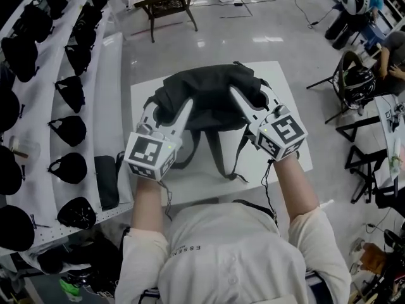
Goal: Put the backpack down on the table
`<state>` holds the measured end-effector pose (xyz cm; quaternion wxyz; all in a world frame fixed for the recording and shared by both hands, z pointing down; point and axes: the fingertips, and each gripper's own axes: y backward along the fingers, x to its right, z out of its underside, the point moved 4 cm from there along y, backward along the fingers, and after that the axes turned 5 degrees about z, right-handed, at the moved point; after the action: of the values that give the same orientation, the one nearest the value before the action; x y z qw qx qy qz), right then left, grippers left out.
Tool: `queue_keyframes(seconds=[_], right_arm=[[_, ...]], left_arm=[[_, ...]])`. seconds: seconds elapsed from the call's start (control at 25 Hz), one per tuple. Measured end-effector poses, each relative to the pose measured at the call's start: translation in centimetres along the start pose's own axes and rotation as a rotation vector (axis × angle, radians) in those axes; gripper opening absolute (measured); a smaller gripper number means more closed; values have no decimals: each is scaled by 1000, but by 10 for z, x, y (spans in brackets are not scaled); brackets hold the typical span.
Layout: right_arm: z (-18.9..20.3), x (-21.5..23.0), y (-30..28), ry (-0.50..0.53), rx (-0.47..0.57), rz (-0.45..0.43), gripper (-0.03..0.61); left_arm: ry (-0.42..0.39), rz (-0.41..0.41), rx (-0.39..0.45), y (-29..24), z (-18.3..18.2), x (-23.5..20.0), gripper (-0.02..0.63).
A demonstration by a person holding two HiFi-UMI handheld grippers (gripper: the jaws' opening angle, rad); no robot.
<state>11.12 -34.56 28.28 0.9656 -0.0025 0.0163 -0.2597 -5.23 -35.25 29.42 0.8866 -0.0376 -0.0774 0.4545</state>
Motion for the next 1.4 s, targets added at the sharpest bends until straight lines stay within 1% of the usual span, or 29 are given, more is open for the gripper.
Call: queue_keyframes(seconds=[0.2,0.56,0.64,0.84,0.96,1.08,1.2,1.4], right_arm=[[11,27,-34,-5,-17,-3,78],[33,81,-83,-17,-42,-48,80],[40,90,-91,-22,-51,-60,80],[59,106,-102,-45,-75,-86,80],[66,114,-101,-60,-66,-86,80],[75,115,-98,-87,-70,-90,80],[83,112,-92,-100,-80,-96,80],[93,102,-81,-114,-85,-108,81]], left_arm=[[11,4,-15,-31,10,-30,101],[32,-36,-17,-88,29,-65,101],[32,-45,-20,-98,35,-70,100],[64,-64,-41,-116,51,-74,100],[55,-77,-38,-123,55,-72,101],[59,-71,-49,-124,60,-67,100],[95,-56,-58,-121,68,-61,100],[195,-16,-49,-109,81,-51,100]])
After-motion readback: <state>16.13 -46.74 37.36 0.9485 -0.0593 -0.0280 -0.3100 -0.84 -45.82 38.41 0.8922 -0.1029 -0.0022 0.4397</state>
